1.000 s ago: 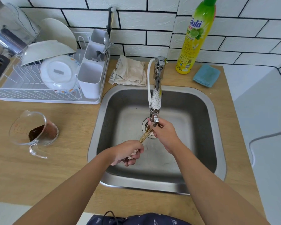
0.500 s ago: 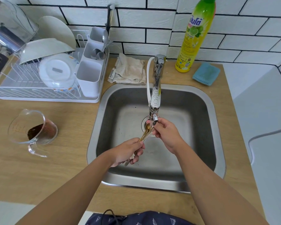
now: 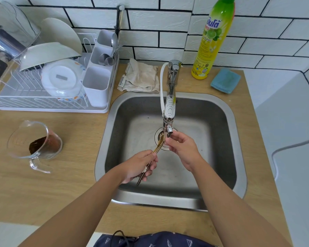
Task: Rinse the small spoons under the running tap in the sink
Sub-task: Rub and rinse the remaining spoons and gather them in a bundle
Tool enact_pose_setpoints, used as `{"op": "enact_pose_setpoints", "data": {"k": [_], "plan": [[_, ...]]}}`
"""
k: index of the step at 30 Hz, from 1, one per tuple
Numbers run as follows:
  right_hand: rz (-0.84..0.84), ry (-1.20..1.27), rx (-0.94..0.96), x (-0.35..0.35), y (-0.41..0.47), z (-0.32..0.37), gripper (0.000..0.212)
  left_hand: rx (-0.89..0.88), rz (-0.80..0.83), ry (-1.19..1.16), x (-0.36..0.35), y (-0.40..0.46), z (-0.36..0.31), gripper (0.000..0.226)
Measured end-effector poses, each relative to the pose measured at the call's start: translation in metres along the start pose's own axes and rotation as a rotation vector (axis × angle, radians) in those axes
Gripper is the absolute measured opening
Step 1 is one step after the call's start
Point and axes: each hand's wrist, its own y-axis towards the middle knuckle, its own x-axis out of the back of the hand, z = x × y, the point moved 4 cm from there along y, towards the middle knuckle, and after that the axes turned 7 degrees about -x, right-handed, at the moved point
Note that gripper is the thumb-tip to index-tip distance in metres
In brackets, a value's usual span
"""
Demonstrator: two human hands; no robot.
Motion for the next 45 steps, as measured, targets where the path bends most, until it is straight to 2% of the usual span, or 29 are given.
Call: {"op": "enact_pose_setpoints", "data": {"k": [4, 14, 19, 23, 28, 30, 33, 40, 45], "plan": [[-0.031, -0.025, 0.027, -0.001, -0.002, -0.001, 0.011, 0.0, -0.01, -0.001, -0.003, 0.0, 0.002, 0.028], [-0.192, -0.164, 0.152, -0.001, -0.007, 0.006, 0.01, -0.033, -0.047, -0.019, -0.002, 0.001, 0.001, 0.029], [-0.114, -0.106, 0.121, -0.007, -0.004, 0.006, 0.027, -0.034, -0.101, -0.108, -0.002, 0.006, 0.002, 0.026], [-0.076, -0.081, 0.028, -0.01, -0.002, 0.002, 0.033, -0.047, -0.112, -0.124, -0.001, 0.008, 0.002, 0.025], [-0.08, -0.151, -0.014, -0.007, -0.004, 0.004, 0.024, -0.067, -0.1, -0.15, 0.0, 0.006, 0.003, 0.023], [-0.057, -0.185, -0.02, -0.007, -0.005, 0.004, 0.011, -0.066, -0.09, -0.152, 0.001, 0.005, 0.004, 0.021], [-0.05, -0.19, 0.009, -0.007, -0.006, 0.003, 0.006, -0.058, -0.057, -0.134, 0.001, 0.003, 0.005, 0.028], [0.009, -0.117, -0.035, -0.017, -0.007, -0.001, 0.024, -0.029, -0.039, -0.16, -0.001, 0.002, 0.01, 0.031], [-0.067, -0.133, 0.021, -0.015, -0.008, 0.001, 0.015, -0.033, -0.008, -0.166, -0.001, 0.002, 0.006, 0.03]]}}
